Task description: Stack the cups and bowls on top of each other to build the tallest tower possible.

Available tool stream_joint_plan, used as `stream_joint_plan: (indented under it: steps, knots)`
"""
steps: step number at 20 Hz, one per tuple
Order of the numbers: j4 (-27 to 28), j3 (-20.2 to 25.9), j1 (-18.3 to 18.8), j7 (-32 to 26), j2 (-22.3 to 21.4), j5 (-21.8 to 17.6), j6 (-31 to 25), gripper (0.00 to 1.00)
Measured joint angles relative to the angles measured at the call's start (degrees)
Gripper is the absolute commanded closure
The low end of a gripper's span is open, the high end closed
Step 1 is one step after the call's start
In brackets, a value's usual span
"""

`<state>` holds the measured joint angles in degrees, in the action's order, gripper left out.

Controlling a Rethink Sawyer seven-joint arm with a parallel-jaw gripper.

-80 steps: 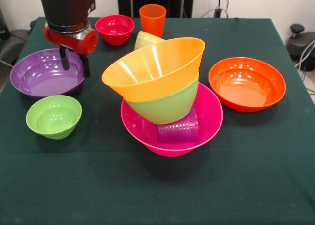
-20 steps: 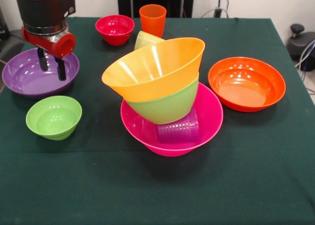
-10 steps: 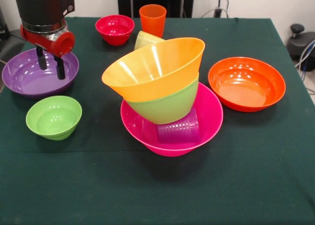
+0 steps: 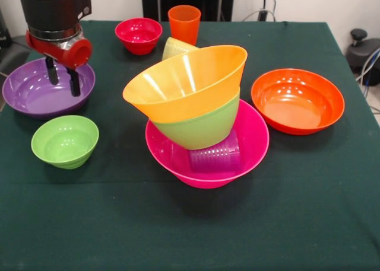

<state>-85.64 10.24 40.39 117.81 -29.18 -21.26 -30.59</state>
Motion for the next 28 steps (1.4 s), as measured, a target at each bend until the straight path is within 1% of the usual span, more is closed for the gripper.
stream_joint_plan:
  steps: [8, 15, 21, 28]
  knots:
    - [-0.2, 0.0, -1.6, 0.0, 0.7, 0.0, 0.0, 0.0]
    - [-1.9, 0.0, -2.4, 0.0, 0.8, 0.0, 0.0, 0.0]
    - [-4.4, 0.0, -1.6, 0.0, 0.8, 0.0, 0.0, 0.0]
    - [-4.7, 0.0, 0.2, 0.0, 0.9, 0.0, 0.0, 0.0]
